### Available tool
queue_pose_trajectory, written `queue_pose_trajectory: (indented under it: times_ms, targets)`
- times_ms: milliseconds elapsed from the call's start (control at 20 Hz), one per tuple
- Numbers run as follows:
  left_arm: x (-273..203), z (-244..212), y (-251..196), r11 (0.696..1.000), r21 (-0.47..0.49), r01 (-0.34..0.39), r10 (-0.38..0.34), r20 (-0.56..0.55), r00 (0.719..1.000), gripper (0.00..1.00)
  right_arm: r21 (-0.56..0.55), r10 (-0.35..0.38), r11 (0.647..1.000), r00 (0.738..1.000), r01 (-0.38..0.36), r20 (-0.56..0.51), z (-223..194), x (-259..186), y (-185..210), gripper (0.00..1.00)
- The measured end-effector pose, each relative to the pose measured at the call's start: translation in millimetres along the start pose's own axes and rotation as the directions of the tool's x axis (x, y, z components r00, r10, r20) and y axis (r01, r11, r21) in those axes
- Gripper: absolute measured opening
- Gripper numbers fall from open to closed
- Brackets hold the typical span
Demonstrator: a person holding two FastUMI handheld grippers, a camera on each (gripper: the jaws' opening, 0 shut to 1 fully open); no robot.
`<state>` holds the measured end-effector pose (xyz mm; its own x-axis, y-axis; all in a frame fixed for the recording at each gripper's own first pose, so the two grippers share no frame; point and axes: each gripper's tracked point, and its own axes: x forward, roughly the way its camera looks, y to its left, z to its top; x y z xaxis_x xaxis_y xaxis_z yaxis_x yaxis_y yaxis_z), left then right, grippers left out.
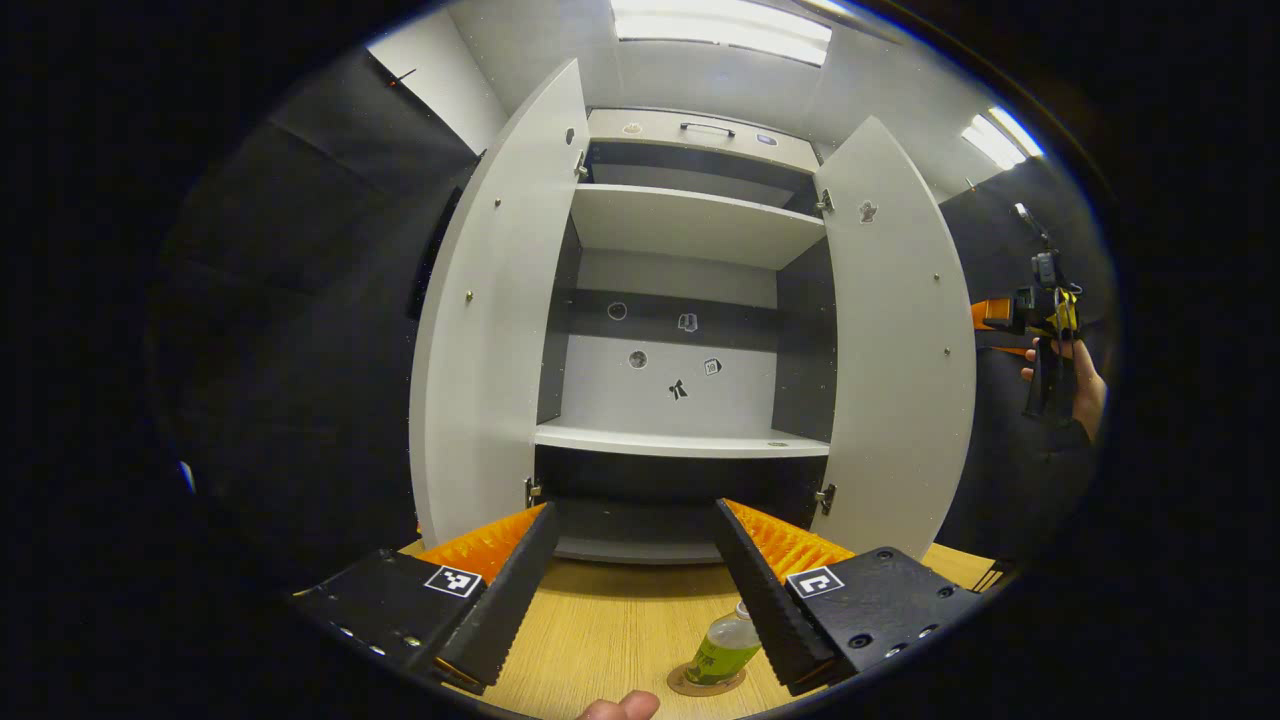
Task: Grasp the bottle in the cabinet with the left hand and place it on the coaster, then close the right door with the right hand and the left door with the left hand.
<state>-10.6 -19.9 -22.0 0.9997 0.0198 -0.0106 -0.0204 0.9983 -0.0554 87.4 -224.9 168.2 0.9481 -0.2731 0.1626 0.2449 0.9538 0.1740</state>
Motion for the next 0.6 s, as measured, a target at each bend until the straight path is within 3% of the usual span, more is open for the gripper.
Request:
queue_pose_trajectory:
  times_ms: [350, 600]
  targets:
    - [-2.9, -5.0, 2.4, 1.0, -0.009, 0.002, -0.002, 0.008, 1.0, 0.94, -0.082, -0.043, 0.996, 0.998, 0.046, 0.036, 2.2, -7.4, 17.4, 0.81]
    - [-5.5, -5.3, 10.5, 1.0, 0.012, -0.011, 0.011, 0.014, 1.0, 0.95, -0.165, 0.063, 0.984, 0.998, -0.064, -0.011, -7.6, -13.7, 71.1, 0.81]
